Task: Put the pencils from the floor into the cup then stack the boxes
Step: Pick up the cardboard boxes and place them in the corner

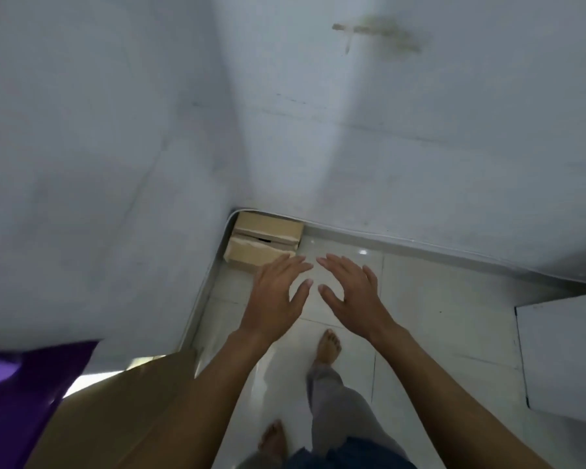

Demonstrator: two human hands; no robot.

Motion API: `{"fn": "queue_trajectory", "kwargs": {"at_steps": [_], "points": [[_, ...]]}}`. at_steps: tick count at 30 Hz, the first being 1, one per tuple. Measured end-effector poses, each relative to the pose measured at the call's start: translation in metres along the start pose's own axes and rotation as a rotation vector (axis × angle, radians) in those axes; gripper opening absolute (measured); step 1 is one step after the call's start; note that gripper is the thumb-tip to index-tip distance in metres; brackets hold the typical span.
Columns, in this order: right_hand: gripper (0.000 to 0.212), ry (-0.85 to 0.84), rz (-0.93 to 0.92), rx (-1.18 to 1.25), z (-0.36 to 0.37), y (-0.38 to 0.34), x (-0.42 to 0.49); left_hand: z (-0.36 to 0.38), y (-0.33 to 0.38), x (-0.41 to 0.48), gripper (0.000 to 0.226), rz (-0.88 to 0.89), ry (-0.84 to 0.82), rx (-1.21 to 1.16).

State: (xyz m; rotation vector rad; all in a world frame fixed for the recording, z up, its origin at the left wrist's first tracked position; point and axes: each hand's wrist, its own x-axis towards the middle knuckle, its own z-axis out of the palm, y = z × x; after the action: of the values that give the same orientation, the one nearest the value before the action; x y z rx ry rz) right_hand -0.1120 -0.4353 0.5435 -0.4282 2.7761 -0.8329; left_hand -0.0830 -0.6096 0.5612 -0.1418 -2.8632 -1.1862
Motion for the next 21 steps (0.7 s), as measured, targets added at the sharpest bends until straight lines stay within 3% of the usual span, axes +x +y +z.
{"fn": "queue_trajectory", "kwargs": {"at_steps": [6, 9, 15, 21], "points": [[0.053, 0.164, 0.022, -0.059, -0.013, -0.043, -0.065, -0.034, 0.027, -0.041, 0.036, 0.058, -0.009, 0.116], [0.06, 0.245, 0.171, -0.182, -0.027, -0.052, -0.109, -0.032, 0.054, -0.064, 0.039, 0.101, -0.038, 0.163], [0.068, 0.18, 0.411, -0.279, -0.058, -0.025, -0.188, 0.0, 0.12, -0.097, 0.04, 0.214, -0.065, 0.15], [0.061, 0.322, 0.478, -0.28, -0.093, 0.018, -0.27, 0.043, 0.199, -0.13, 0.038, 0.376, -0.147, 0.082]]}}
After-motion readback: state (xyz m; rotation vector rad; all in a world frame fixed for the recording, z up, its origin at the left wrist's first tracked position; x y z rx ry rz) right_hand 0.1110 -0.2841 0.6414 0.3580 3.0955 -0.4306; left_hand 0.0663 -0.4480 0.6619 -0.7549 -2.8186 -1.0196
